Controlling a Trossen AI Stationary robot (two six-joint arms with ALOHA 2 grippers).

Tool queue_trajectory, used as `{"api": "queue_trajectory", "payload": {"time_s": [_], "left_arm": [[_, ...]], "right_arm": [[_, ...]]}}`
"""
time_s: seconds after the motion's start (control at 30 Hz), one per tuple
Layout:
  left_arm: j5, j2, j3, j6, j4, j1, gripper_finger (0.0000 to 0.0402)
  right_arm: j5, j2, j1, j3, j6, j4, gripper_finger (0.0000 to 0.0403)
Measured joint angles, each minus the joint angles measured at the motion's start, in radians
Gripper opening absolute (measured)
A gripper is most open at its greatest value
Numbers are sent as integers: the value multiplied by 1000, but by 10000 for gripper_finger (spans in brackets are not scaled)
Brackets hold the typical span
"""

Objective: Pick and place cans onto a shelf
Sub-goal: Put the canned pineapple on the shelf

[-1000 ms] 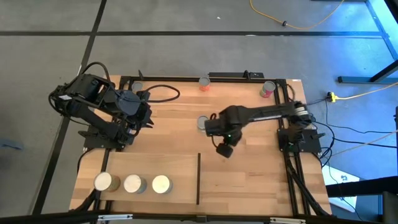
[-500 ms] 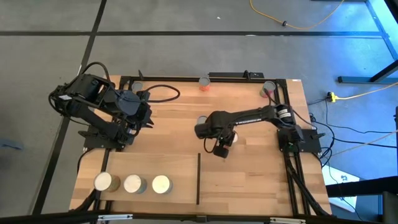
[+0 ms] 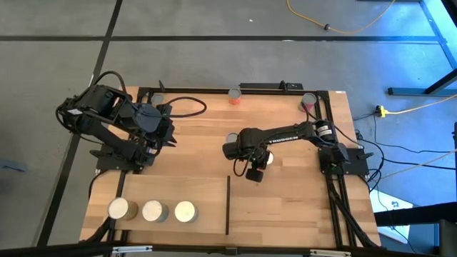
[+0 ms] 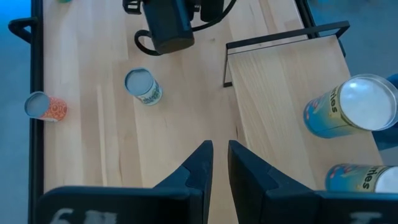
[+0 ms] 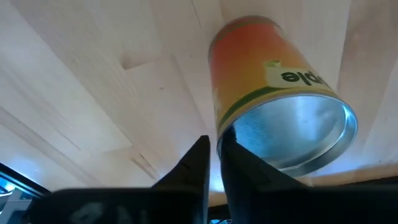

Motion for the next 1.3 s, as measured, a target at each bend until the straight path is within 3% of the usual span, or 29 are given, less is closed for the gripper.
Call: {"api": "queue_trajectory", "payload": {"time_s": [0.27, 0.67, 0.77, 0.9, 1.1, 1.3], "left_arm": [[-2, 0, 0, 1, 0, 0, 42], [-4, 3, 0, 2, 11, 0, 42], [-55, 17, 0, 3, 25, 0, 42], [-129, 41, 0, 50, 27, 1, 42], [-127, 109, 0, 120, 81, 18, 42], [-127, 215, 0, 243, 181, 52, 42]], "right_arm": [[3, 2, 0, 49, 3, 16, 67], [121, 0, 1, 431, 2, 4, 65], [159, -4, 7, 541, 2, 7, 65], [227, -100, 18, 500, 32, 5, 65], [314, -224, 53, 512, 98, 7, 65], [475, -356, 115, 520, 175, 0, 65]]}}
